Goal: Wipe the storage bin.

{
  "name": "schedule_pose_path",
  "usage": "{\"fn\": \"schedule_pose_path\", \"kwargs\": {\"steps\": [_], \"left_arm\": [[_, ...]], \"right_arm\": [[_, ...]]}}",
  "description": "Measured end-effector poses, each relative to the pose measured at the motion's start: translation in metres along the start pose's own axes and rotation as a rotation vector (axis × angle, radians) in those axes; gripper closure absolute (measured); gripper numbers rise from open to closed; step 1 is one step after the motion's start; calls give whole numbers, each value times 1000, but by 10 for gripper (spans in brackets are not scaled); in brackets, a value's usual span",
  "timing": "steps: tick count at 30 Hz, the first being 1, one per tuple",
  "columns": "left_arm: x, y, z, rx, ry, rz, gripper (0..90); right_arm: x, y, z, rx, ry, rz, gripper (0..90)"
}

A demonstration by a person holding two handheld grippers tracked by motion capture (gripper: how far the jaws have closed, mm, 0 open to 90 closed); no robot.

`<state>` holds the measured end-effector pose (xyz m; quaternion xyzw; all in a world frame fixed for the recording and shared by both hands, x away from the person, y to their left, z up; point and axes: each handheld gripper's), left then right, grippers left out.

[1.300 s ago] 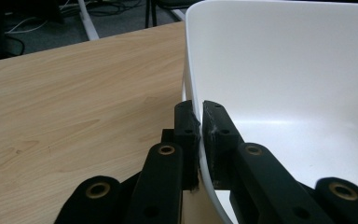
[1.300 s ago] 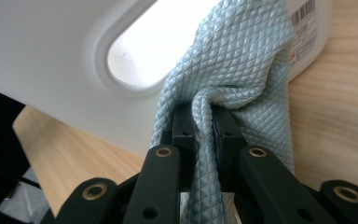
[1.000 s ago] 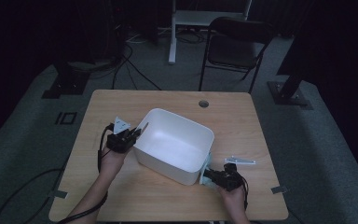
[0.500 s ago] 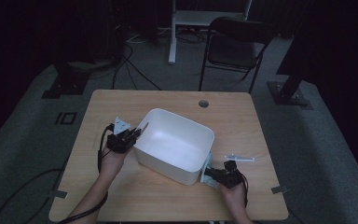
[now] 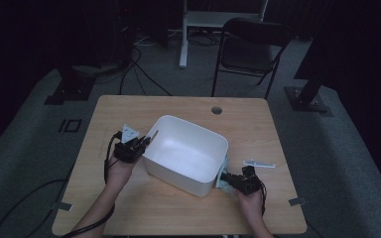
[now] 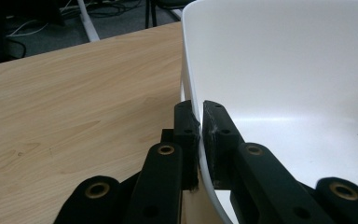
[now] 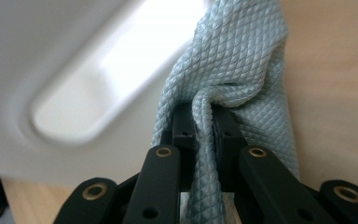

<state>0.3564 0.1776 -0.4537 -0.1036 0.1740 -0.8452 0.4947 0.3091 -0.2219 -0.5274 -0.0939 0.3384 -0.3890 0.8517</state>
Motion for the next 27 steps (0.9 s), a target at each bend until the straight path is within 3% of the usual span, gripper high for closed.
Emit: {"fn": "schedule_pose_path", "kwargs": {"steps": [3,7,9,14,16,20,27], "left_arm": [[0,1,0,-2,-1,3,850],[0,0,0,-1,-2,3,849],[-1,0,0,-2,-2,3,849],[-1,0,0,-4,2,-8,849],[-1,1,1,-6,4,-9,850],[-1,1,1,-4,4,-10,850],[0,0,0,-4,5,0,849]], "right_arm": [[1,2,2,0,-7,-7,828],[6,11,-6,-63,1,-22,828],[8,11,-4,-71,1,-18,828],[7,-3,13,46,-12,-5,827],[7,-6,21,66,-19,-12,826],[11,2,18,27,-33,-25,829],[20,17,6,-48,-14,-55,830]]}}
Point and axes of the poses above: each handheld gripper's, and its own axes: y roughly forward along the jaws, z roughly out of its top, x roughly to its right, and after that the axes turned 7 degrees about x, right-handed
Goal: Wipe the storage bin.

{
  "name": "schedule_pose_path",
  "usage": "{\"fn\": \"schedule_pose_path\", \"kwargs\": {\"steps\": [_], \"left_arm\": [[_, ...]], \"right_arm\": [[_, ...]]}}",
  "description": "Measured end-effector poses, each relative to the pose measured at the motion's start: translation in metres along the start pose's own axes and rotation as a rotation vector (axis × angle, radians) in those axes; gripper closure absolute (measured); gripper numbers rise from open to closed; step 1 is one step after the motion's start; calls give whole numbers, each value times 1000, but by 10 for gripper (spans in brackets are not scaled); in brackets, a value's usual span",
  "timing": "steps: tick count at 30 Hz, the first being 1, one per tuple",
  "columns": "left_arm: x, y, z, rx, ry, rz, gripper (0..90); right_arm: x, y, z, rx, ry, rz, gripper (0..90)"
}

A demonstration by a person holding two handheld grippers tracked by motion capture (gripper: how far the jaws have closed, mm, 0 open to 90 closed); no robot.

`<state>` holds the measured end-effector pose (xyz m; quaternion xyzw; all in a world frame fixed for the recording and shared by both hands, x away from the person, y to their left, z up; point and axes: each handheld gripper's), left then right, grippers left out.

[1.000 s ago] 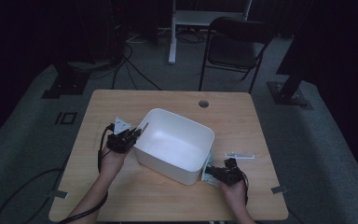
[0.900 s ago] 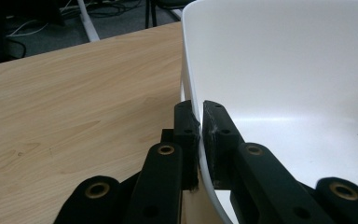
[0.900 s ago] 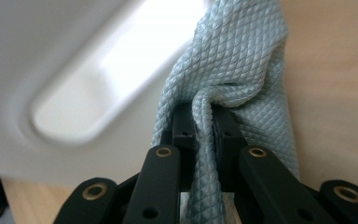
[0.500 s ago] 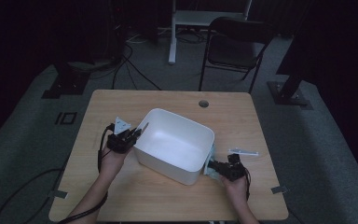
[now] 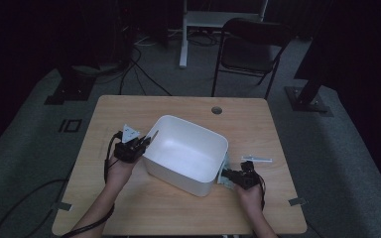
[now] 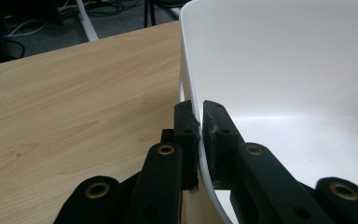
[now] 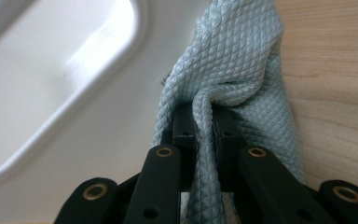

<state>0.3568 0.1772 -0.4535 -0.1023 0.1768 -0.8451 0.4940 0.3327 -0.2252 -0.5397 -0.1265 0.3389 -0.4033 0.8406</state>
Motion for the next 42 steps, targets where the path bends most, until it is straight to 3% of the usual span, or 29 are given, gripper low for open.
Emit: {"fn": "schedule_pose_path", "kwargs": {"steps": [8,18,27,28,42], "left_arm": [[-2,-1,-2,13,-38,-7,819],[-6,-8,-5,0,-98,-53,767],[0,-21,-8,-22,-92,-77,714],[3,-25,-10,-27,-77,-81,714],[21,-50,-21,-38,-54,-107,524]], "right_arm": [[2,-2,3,14,8,-2,827],[11,-24,12,96,30,-16,821],[13,-32,15,120,27,-24,819],[14,-33,15,123,25,-27,819],[16,-37,15,134,35,-25,817]]}}
Point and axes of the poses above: each handheld gripper's, and its own axes: y roughly forward along the jaws, z roughly out of its top, x roughly to its right, and after that the axes turned 7 degrees about x, right-handed
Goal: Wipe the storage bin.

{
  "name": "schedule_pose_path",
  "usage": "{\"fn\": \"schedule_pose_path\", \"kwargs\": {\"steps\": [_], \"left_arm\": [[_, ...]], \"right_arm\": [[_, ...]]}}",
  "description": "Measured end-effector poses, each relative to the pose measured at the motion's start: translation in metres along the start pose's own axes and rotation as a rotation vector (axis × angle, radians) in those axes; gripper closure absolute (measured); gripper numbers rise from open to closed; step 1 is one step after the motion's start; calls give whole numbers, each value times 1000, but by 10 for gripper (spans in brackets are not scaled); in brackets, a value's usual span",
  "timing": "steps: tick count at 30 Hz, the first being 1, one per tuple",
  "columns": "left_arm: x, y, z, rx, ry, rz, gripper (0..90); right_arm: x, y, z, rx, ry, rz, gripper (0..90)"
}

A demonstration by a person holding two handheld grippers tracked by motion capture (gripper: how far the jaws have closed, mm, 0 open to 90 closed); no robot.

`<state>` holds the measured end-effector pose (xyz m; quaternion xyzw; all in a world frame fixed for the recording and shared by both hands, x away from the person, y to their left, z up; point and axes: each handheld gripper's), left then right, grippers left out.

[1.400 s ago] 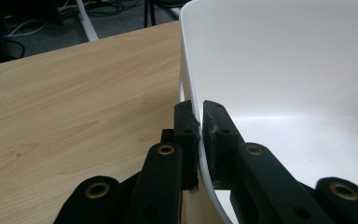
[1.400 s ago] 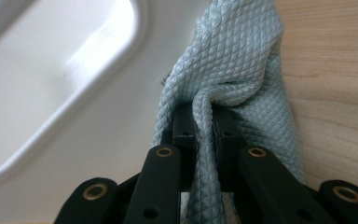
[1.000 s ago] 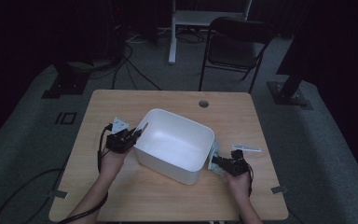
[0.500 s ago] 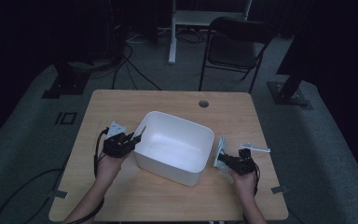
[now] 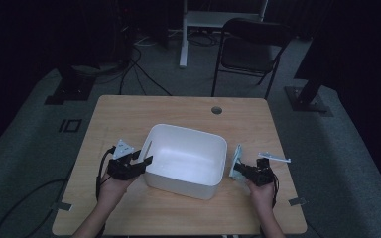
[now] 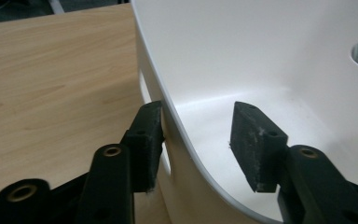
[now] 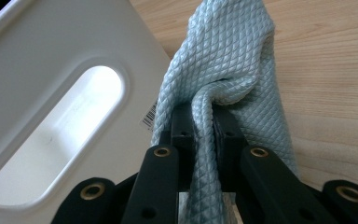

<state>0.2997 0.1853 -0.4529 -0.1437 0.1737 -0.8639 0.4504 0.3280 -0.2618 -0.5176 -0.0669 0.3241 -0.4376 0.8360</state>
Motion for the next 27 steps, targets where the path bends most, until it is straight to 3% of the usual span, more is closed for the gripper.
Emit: {"fn": "schedule_pose_path", "kwargs": {"steps": [6,10,12,16,20,22,27], "left_arm": [[9,-11,-6,-4,0,-5,476],[7,-18,-6,31,-17,-39,443],[5,-22,-2,45,-17,-35,394],[-2,-24,9,64,22,-28,366],[-16,-15,20,70,21,-60,351],[-26,-7,25,74,1,-101,351],[-43,12,36,90,39,-137,343]], "right_arm": [[1,-1,0,3,7,1,817],[0,-1,0,2,6,2,817],[0,-1,0,1,7,1,817],[1,-2,0,1,9,2,817],[1,-2,-1,1,9,3,817],[1,-1,-1,-2,8,3,817],[1,-2,-1,-2,10,4,817]]}}
Point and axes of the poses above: each handheld gripper's, and its own axes: y roughly forward along the jaws, z roughly out of its top, x roughly to its right, and after that the axes turned 7 degrees about x, right-handed
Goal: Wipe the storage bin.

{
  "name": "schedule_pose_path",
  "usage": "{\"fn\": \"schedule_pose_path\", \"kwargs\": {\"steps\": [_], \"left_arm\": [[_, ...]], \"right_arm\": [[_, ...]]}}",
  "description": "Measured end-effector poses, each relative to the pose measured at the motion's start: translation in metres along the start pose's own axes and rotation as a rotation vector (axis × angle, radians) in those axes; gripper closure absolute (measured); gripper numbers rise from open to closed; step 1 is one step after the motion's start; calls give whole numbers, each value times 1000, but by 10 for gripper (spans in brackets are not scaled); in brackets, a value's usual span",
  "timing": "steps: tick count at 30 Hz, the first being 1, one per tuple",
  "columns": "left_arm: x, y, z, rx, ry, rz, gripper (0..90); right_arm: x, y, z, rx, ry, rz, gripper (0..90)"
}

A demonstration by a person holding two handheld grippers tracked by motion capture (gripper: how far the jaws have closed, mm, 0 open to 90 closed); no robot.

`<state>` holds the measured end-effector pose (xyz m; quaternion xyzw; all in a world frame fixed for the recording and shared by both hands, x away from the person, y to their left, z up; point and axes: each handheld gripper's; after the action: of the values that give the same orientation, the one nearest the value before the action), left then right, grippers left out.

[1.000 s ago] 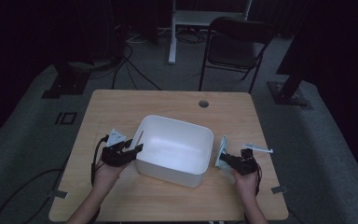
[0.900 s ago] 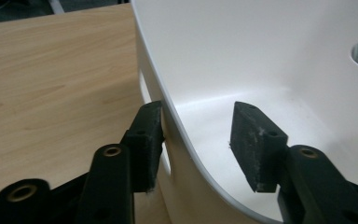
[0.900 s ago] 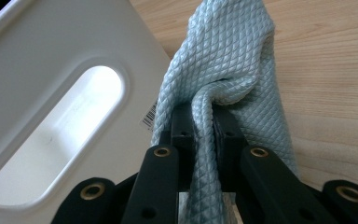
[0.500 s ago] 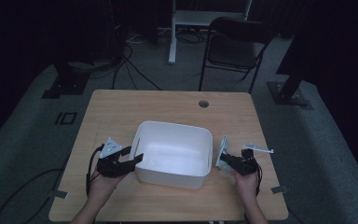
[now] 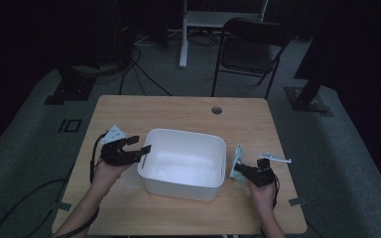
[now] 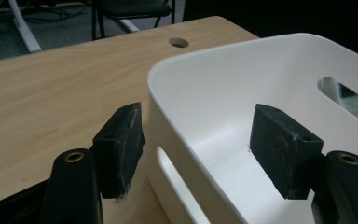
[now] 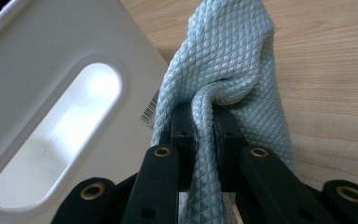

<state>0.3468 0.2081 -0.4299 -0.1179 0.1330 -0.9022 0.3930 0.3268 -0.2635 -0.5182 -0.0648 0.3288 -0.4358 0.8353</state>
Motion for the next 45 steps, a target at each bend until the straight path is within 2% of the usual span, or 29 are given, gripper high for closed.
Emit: {"fn": "schedule_pose_path", "kwargs": {"steps": [1,2,5,8,11,16,19,21,24,26,27,30,34,41,45], "left_arm": [[-3,4,2,2,8,-15,334],[-6,8,4,2,25,-6,327],[-14,20,10,19,64,-18,343],[-19,33,17,2,98,-40,357],[-24,45,22,-40,129,-70,370],[-32,58,21,-66,133,-104,435],[-36,62,20,-52,122,-137,484],[-37,66,20,-51,131,-136,505],[-38,70,19,-50,135,-163,547],[-38,72,18,-54,134,-178,631],[-38,73,17,-55,134,-184,638],[-37,76,15,-63,125,-206,737],[-37,74,15,-62,116,-204,763],[-37,65,9,-45,89,-168,817],[-32,57,6,-42,73,-113,825]], "right_arm": [[0,0,0,0,1,-1,817],[1,0,0,0,1,-1,817],[1,0,0,-2,1,-1,817],[2,0,-1,-3,1,-2,817],[1,0,-1,-3,-1,2,817],[1,1,-2,-12,-5,5,817],[0,2,-2,-15,-5,5,817],[0,3,-2,-17,-8,5,817],[0,3,-2,-18,-10,6,817],[0,3,-2,-18,-7,6,817],[0,3,-2,-17,-6,5,817],[0,3,-2,-17,-5,5,817],[0,3,-3,-19,-7,6,817],[0,3,-3,-20,-1,9,817],[0,4,-3,-20,-3,9,817]]}}
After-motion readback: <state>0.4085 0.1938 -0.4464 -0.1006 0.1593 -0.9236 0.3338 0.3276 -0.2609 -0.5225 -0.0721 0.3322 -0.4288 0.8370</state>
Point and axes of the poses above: each handheld gripper's, and its own axes: y roughly forward along the jaws, z roughly out of its top, x roughly to its right, and after that the axes turned 7 degrees about x, right-handed
